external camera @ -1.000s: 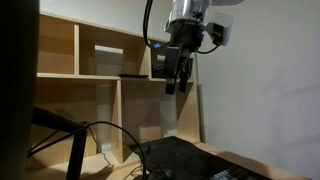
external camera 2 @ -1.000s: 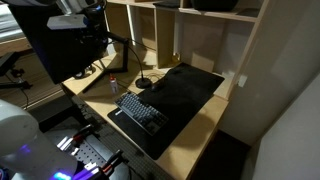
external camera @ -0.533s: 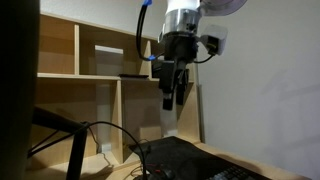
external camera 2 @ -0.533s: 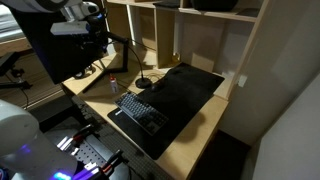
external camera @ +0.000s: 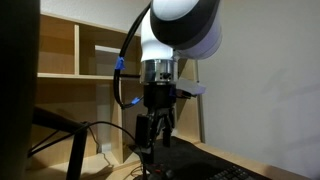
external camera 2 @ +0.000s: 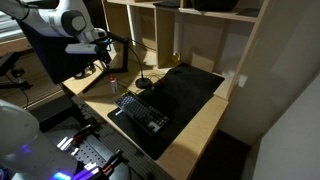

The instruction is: Move the bottle to the right

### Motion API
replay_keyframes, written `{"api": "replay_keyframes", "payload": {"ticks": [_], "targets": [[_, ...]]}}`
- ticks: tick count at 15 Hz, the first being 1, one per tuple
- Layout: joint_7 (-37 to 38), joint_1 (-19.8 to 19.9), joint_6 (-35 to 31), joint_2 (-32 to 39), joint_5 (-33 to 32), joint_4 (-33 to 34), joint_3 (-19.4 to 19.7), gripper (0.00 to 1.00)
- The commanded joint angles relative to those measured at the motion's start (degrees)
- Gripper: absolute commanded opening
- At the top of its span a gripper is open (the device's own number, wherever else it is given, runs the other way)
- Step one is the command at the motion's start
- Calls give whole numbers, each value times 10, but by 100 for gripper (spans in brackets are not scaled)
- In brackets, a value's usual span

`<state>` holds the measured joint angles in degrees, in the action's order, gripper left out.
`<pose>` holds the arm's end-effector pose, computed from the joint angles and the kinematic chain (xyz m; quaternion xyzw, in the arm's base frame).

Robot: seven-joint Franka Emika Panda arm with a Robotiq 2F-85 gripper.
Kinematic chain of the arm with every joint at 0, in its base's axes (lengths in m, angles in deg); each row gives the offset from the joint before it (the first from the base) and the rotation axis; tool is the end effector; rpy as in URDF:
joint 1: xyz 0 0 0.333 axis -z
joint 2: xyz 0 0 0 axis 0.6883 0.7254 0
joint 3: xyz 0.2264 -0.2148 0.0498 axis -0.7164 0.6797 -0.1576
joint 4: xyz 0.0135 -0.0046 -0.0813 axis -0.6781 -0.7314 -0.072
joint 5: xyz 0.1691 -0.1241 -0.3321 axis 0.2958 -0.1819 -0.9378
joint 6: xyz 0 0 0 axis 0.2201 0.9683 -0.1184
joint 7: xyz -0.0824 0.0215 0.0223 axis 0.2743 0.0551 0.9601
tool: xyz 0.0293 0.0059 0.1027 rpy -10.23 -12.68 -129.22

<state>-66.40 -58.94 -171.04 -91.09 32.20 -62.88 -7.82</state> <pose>0.4118 0.2135 0.3632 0.9644 0.2604 0.0456 0.0070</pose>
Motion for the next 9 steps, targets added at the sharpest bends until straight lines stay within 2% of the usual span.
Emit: {"api": "replay_keyframes", "payload": {"ticks": [1,3,7,9], "targets": [[-1,5,1,-1,1,2,-4,100],[11,8,-4,25,-6,18,-6,100],[63,14,-105,103,-6,34,-6,100],[94,15,-125,129,-11,42,-4,100]]}}
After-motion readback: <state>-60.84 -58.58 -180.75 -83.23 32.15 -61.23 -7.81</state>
